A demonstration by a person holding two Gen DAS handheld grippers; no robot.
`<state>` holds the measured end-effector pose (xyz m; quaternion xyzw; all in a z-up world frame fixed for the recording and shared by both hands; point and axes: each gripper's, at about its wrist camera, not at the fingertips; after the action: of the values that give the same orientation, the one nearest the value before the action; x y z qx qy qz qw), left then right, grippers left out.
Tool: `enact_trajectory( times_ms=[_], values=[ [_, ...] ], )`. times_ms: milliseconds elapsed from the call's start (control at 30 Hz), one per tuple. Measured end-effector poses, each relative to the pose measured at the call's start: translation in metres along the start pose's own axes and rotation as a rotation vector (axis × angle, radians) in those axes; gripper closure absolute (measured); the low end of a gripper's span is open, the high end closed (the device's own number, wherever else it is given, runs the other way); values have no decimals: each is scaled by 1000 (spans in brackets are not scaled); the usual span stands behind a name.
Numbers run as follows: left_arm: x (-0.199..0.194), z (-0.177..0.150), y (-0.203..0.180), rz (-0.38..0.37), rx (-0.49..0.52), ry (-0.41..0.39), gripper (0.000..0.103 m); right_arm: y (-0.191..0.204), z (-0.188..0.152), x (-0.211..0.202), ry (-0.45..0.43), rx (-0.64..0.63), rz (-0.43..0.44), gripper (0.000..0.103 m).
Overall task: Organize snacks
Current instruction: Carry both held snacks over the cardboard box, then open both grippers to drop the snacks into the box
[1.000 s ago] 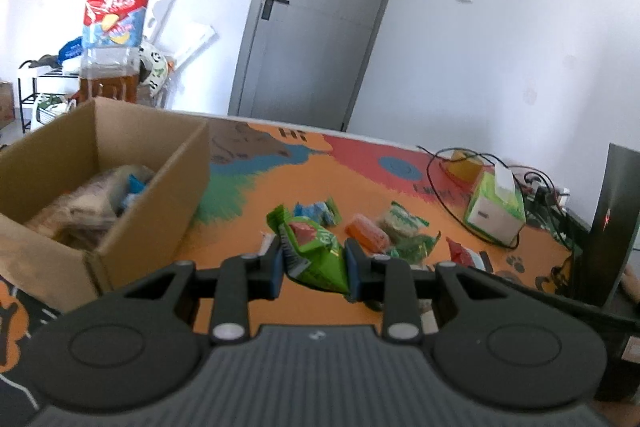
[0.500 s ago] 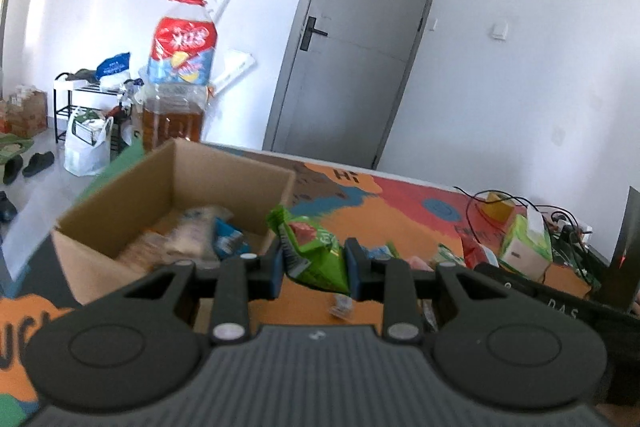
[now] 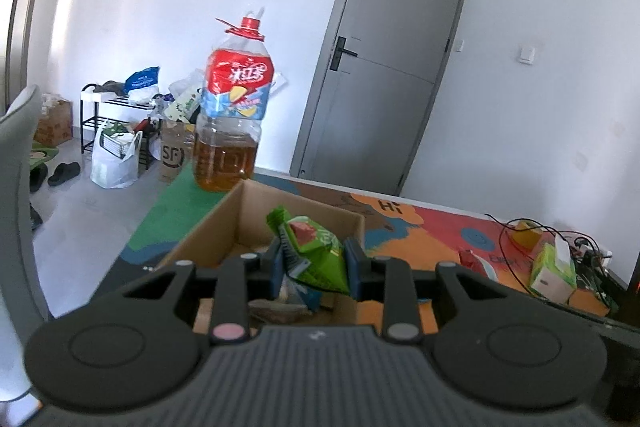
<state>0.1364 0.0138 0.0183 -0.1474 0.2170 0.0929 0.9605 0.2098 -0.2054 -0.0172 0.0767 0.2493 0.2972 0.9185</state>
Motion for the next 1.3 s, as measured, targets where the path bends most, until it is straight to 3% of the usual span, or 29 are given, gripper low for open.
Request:
enact_trajectory(
  times_ms=[533, 633, 700, 967, 1100, 1300],
  values=[
    [43, 9, 37, -19, -38, 75, 72, 50, 9, 36, 41, -79, 41, 82],
    [49, 8, 42, -11, -52, 84, 64, 57, 9, 45, 53, -93, 42, 82],
    [48, 7, 49, -10, -83, 78, 53, 62, 8, 50, 62, -104, 42, 82],
    [29, 1, 74, 9, -153, 70, 44, 74, 10, 60, 80, -111, 47, 80],
    [19, -3, 80, 28, -169, 63, 27, 77, 11, 59, 81, -102, 56, 75],
    [7, -5, 77, 28, -179, 48, 18, 70, 12, 48, 79, -83, 40, 74]
  ],
)
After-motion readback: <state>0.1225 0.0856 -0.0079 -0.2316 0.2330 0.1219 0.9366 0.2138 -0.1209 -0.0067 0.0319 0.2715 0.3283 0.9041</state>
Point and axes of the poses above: each gripper's, at about its wrist camera, not at the fingertips, and x roughly the way its jaws point, y to its left, z to its top, and after that the axes turned 2 degrees about y, right-handed
